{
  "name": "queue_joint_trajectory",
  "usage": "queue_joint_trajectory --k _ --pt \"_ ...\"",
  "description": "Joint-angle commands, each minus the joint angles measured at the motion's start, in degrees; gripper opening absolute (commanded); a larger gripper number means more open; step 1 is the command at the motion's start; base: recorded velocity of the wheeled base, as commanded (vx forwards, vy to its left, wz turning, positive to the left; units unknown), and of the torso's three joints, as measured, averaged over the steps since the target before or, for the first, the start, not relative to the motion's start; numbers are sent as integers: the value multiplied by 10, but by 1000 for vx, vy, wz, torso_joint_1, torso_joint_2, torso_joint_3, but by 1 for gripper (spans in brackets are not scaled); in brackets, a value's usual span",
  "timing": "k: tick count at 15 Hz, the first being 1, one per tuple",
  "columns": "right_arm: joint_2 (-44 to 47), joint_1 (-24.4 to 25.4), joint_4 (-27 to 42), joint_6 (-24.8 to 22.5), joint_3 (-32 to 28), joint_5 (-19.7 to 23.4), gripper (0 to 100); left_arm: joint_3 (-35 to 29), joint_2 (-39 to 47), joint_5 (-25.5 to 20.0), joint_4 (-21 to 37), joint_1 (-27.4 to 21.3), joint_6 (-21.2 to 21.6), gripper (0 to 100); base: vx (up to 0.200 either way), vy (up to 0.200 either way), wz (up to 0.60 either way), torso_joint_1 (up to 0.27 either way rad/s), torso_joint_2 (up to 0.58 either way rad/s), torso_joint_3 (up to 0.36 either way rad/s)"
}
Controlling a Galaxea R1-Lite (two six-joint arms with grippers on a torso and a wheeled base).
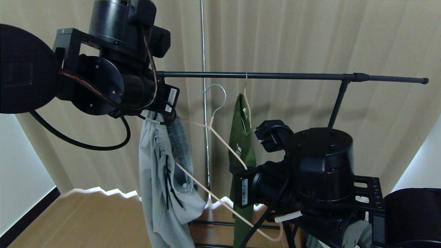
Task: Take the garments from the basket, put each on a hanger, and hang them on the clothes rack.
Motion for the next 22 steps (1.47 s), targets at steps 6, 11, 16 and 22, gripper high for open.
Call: queue_joint_trajectory --k 6,11,16,22 --pt "-21 -3 0 1 5 1 0 59 -36 -10 -1 -104 1 0 0 0 0 0 0 0" --pt "-46 -4 1 -3 3 31 0 103 -55 -11 -1 -108 0 0 0 0 0 0 0 0" --pt "-50 -11 0 -3 0 35 0 149 -82 -40 -34 -111 1 0 0 0 0 0 0 0" --pt "-57 -39 -26 -18 0 46 0 174 -99 -42 -57 -112 1 100 0 0 0 0 0 0"
